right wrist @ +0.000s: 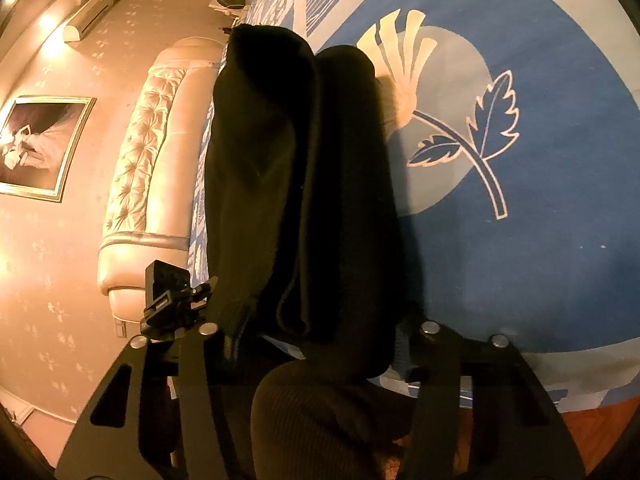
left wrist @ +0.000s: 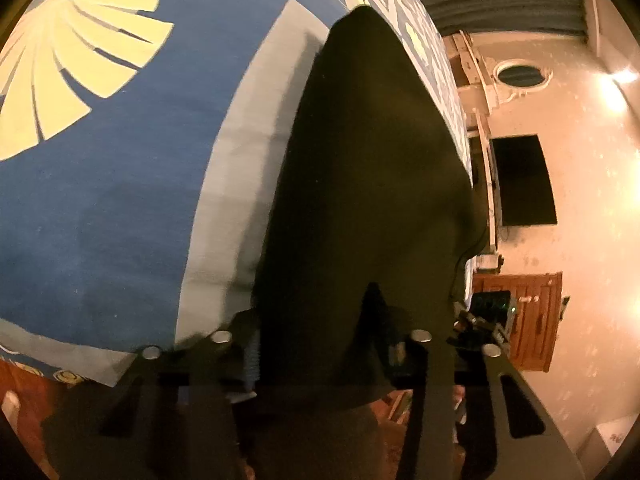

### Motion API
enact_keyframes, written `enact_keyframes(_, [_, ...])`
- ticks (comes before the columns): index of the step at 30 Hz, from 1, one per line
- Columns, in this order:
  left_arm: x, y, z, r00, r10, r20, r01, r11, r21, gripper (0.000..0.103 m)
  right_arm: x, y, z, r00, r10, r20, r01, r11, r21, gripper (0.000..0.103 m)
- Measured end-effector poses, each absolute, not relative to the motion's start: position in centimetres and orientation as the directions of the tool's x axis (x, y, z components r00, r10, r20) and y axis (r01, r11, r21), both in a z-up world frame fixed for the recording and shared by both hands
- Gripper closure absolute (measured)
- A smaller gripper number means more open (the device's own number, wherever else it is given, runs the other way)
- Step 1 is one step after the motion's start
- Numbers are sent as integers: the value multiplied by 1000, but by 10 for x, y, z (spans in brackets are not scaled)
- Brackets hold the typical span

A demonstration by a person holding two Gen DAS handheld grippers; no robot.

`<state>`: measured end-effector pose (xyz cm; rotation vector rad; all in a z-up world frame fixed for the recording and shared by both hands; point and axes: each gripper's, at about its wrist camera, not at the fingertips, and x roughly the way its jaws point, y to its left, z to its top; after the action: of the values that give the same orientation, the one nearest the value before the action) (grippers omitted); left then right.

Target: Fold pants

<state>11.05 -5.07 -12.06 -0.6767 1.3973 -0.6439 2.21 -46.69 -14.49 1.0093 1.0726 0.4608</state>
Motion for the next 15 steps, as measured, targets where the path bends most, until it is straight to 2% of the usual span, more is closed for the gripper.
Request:
enact_keyframes(2, [108, -47, -115, 97, -746, -659, 22, 664, -748, 70, 24, -465, -142, 443, 734, -514, 129, 516, 847, 59])
enact_keyframes(4, [105, -46, -107, 123, -727, -675, 53, 684, -727, 71, 28, -463, -141, 442, 737, -511, 119, 517, 848, 62])
enact_keyframes(7, [106, -38, -97, 158, -702, -694, 73, 710, -701, 72, 35, -452, -140, 423, 749, -510, 95, 523, 847, 63])
enact_keyframes(15, [105, 11, -97, 219, -670, -709, -3, 726, -688, 72, 69, -409, -141, 361, 781, -510, 17, 541, 841, 63])
